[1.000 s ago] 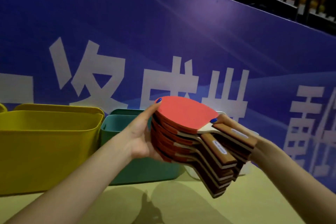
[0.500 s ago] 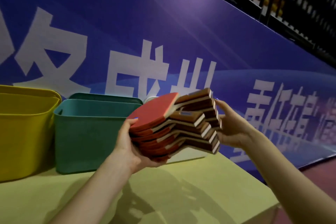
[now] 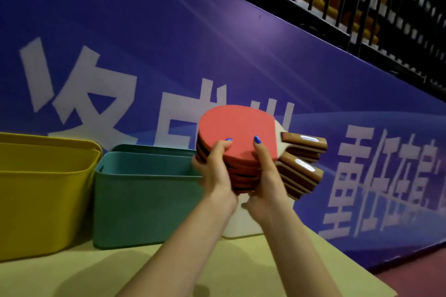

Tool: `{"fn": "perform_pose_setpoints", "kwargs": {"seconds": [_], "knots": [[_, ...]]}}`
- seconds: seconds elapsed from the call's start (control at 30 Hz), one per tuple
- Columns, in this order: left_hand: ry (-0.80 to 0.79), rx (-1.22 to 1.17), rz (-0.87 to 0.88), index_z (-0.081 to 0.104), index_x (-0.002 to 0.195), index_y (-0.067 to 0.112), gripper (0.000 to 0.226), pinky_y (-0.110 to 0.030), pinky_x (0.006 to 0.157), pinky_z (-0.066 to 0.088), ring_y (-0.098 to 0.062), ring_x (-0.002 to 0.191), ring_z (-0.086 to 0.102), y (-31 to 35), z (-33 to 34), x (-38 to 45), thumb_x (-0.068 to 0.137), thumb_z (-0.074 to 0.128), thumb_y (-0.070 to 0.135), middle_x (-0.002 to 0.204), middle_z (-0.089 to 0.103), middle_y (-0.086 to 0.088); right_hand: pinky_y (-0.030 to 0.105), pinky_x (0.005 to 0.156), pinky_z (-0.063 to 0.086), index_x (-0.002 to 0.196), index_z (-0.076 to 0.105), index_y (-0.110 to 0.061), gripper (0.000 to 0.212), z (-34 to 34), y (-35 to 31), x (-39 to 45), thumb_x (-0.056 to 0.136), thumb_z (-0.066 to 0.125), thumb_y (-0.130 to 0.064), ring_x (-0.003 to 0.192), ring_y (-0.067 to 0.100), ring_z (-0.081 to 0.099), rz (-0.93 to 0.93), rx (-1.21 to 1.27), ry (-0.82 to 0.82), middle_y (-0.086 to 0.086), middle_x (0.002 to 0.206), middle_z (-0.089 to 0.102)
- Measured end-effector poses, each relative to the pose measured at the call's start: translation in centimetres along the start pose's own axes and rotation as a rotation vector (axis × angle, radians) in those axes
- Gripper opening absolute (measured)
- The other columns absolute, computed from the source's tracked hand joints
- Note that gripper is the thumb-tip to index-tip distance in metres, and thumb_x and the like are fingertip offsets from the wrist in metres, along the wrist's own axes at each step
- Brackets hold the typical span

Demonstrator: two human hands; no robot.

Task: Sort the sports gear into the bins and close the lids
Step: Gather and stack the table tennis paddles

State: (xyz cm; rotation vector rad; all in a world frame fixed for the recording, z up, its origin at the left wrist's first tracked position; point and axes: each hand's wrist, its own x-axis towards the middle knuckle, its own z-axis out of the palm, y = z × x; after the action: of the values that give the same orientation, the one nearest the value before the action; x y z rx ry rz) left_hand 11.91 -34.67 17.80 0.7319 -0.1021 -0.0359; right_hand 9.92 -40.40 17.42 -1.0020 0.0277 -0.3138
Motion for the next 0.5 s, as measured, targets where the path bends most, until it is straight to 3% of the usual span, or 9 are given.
{"fn": "perform_pose_setpoints", "kwargs": {"seconds": [0.07,0.17,0.23,0.33,0.4,0.43,0.5], "knots": [[0.072,-0.044,0.041,0.038,0.117,0.039,0.097,-0.057,0.077,0.054,-0.037,0.102,0.06,-0.2,0.7,1.5,0.026,0.073,0.044,0.127,0.049,-0.014,0.035,0.066,0.046,0.111,0.061,-0.017,0.039,-0.3,-1.0,1.3,0.078,0.067,-0.037,0.095,0.021,0.064,-0.032,0.018,0.02,0.008,0.106,0.068],[0.049,0.038,0.057,0.031,0.128,0.036,0.111,-0.049,0.083,0.055,-0.032,0.106,0.057,-0.5,1.9,3.5,0.027,0.077,0.05,0.125,0.048,-0.013,0.039,0.082,0.054,0.117,0.061,-0.013,0.041,-0.5,-2.7,3.0,0.079,0.064,-0.028,0.097,0.027,0.067,-0.069,0.1,0.006,0.012,0.11,0.069],[-0.02,0.151,0.032,0.03,0.133,0.032,0.113,-0.045,0.087,0.052,-0.028,0.111,0.054,-1.1,2.6,4.8,0.034,0.076,0.064,0.127,0.051,-0.009,0.038,0.079,0.055,0.114,0.062,-0.014,0.039,-0.6,-4.1,4.2,0.078,0.064,-0.029,0.093,0.027,0.068,-0.077,0.084,0.032,0.01,0.104,0.071],[-0.18,0.224,-0.07,0.04,0.136,0.034,0.094,-0.037,0.08,0.046,-0.025,0.113,0.056,-1.0,3.1,7.5,0.058,0.052,0.084,0.126,0.059,-0.003,0.031,0.064,0.048,0.092,0.061,-0.013,0.025,-1.4,-6.7,6.3,0.078,0.062,-0.034,0.078,0.025,0.063,-0.014,0.002,0.083,0.007,0.087,0.068],[-0.325,0.354,-0.144,0.049,0.134,0.033,0.086,-0.04,0.095,0.042,-0.026,0.123,0.052,-0.9,2.9,10.1,0.07,0.027,0.088,0.13,0.06,-0.005,0.033,0.077,0.049,0.093,0.063,-0.013,0.036,-2.0,-7.8,8.7,0.068,0.067,-0.038,0.083,0.026,0.062,0.052,-0.032,0.155,0.006,0.091,0.068],[-0.393,0.435,-0.178,0.049,0.136,0.031,0.084,-0.043,0.106,0.032,-0.026,0.13,0.045,-1.0,2.5,11.3,0.077,0.02,0.084,0.136,0.055,-0.007,0.035,0.086,0.047,0.094,0.063,-0.014,0.042,-2.3,-8.2,9.8,0.061,0.069,-0.039,0.087,0.027,0.061,0.078,-0.058,0.197,0.006,0.094,0.067],[-0.484,0.62,-0.193,0.043,0.14,0.024,0.073,-0.044,0.111,0.023,-0.026,0.131,0.042,-0.7,1.6,13.3,0.089,0.018,0.071,0.139,0.051,-0.011,0.04,0.095,0.042,0.093,0.06,-0.013,0.051,-2.9,-8.6,12.4,0.053,0.071,-0.041,0.092,0.03,0.058,0.094,-0.123,0.278,0.009,0.096,0.065]]}}
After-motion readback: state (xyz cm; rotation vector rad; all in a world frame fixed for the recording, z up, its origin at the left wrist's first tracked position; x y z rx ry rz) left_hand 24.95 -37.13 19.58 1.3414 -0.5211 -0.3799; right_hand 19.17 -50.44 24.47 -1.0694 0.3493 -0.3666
